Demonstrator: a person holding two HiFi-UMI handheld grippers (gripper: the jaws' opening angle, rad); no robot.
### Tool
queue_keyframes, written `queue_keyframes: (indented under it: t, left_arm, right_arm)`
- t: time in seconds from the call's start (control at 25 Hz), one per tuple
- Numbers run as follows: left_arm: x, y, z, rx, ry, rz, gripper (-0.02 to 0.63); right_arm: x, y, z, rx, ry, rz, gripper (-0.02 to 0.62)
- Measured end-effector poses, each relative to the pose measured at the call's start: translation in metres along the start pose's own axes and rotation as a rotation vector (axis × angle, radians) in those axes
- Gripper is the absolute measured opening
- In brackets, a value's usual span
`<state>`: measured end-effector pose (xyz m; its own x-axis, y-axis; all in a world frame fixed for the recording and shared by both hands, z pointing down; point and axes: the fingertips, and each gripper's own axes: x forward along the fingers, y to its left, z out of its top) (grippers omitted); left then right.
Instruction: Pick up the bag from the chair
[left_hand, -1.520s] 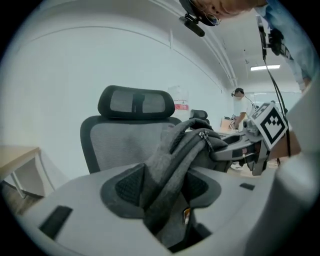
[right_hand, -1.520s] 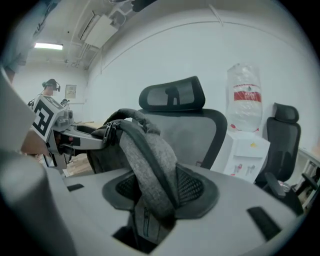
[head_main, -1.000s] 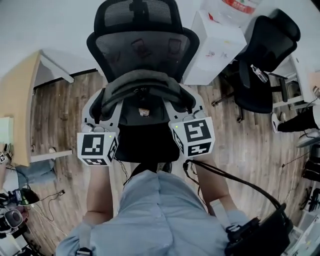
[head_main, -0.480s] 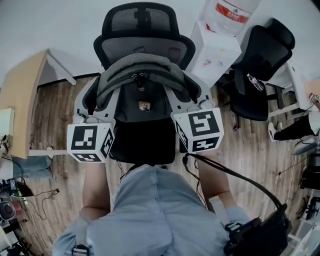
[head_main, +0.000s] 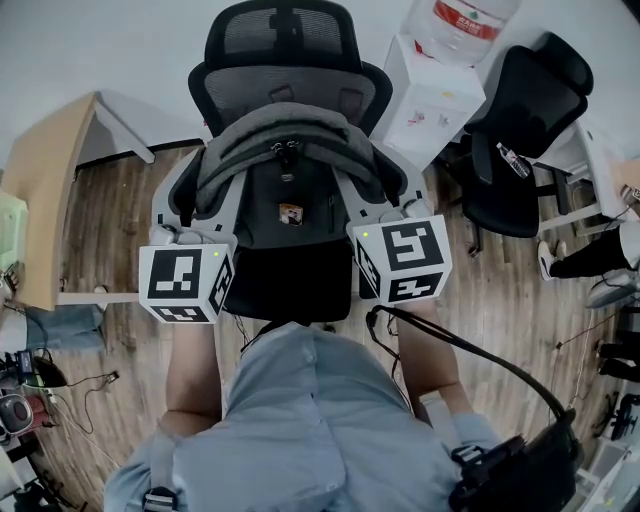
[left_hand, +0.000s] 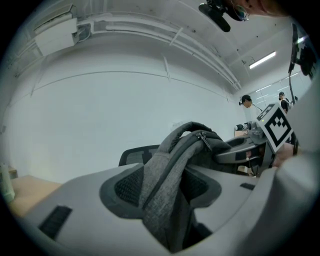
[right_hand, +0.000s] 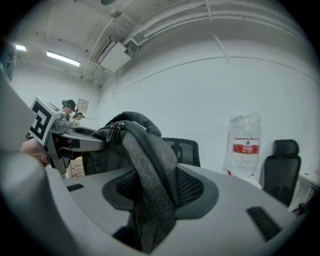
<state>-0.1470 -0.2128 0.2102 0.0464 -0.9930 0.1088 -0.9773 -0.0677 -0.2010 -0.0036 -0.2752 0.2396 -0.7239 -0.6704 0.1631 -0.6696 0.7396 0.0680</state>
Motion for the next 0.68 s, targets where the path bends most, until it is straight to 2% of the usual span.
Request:
queue_keyframes:
  t: [0.68]
  left_arm:
    - [0.000,-0.009,0.011,0.025,-0.028,-0.006,0.216]
  right_arm:
    - [-0.007,-0.009,0.006,-0.007,-0.036,-0.009,0.164]
